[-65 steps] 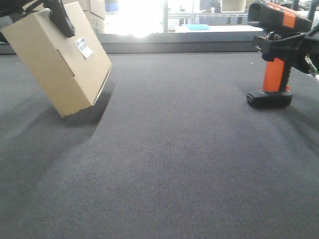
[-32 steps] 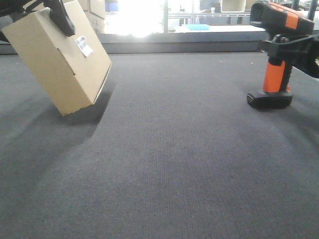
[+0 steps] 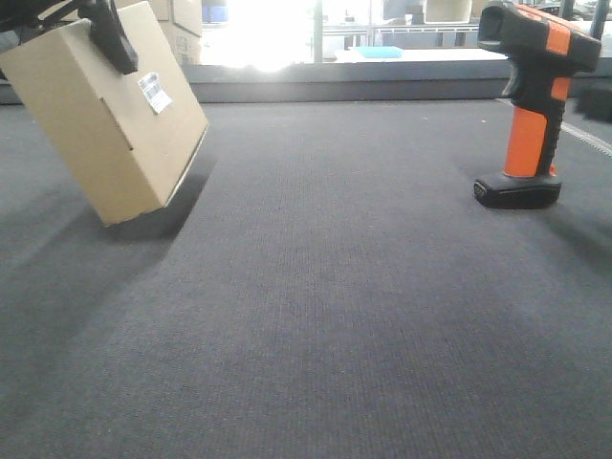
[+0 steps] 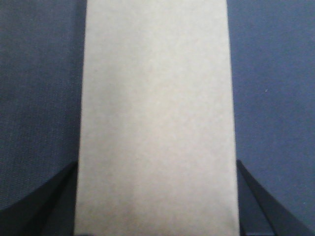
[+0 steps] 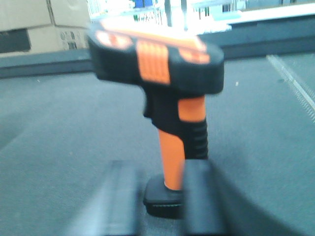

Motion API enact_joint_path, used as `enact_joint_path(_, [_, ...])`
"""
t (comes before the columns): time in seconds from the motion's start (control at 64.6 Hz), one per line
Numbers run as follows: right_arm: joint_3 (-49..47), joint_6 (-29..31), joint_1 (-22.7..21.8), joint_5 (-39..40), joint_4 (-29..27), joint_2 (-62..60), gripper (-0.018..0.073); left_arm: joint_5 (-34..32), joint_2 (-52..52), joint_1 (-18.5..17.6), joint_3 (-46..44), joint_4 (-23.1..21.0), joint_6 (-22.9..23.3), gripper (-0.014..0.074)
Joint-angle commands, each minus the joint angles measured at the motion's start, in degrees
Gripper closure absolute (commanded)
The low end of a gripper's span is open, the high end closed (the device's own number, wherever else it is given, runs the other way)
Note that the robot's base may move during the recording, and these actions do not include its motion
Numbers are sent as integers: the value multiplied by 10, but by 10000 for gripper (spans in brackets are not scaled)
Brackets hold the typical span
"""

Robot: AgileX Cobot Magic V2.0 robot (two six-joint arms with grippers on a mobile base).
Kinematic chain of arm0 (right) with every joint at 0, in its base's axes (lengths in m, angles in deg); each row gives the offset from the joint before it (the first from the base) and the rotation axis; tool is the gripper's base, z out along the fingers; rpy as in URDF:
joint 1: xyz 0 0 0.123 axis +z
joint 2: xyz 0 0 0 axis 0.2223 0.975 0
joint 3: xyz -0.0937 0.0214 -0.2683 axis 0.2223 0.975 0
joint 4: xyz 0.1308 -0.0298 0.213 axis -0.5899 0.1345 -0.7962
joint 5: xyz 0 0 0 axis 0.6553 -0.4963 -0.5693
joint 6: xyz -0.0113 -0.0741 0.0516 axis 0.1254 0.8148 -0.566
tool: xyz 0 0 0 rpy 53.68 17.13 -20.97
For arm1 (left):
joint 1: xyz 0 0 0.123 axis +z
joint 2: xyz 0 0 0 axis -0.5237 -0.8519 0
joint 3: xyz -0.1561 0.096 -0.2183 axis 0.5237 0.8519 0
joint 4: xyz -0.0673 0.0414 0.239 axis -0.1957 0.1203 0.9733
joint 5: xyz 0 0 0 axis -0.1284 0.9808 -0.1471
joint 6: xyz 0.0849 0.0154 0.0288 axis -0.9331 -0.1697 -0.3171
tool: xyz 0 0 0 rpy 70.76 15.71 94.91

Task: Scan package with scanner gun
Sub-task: 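Lower the box flat onto the table and open the left gripper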

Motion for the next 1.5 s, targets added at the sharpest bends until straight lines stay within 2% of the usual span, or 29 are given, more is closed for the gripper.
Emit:
enact_joint_path(0.0, [17, -1, -2, -39, 4, -64, 603, -2, 8, -2, -2, 19, 3, 436])
enact_joint_path(0.077, [18, -1, -2, -103, 4, -131, 727, 2, 8, -2, -2, 54, 0, 436])
enact_joint_path(0.186, [18, 15, -2, -204, 4, -230, 721, 20, 8, -2, -2, 133, 0, 436])
enact_joint_path(0.294, [18, 29, -2, -303, 4, -328, 721, 42, 8, 4, -2, 187, 0, 436])
enact_joint_path(0.418, [18, 29, -2, -406, 4, -430, 721, 79, 8, 32, -2, 185, 0, 436])
enact_joint_path(0.619, [18, 29, -2, -542, 6, -547, 721, 80, 11, 79, -2, 186, -6, 436])
enact_joint_path(0.743, [18, 29, -2, -561, 7, -581, 721, 74, 11, 81, -2, 178, -31, 436])
enact_joint_path(0.929, [18, 29, -2, -561, 7, -587, 721, 40, 11, 81, -2, 132, -54, 436])
enact_joint_path(1.177, [18, 29, -2, -553, 7, -586, 721, 34, 9, 81, 10, 129, -62, 430])
enact_joint_path(1.362, [18, 29, -2, -547, 7, -586, 721, 32, 9, 81, 17, 122, -87, 288])
enact_joint_path(1.486, [18, 29, -2, -547, 7, -586, 721, 34, 9, 81, 17, 120, -92, 255])
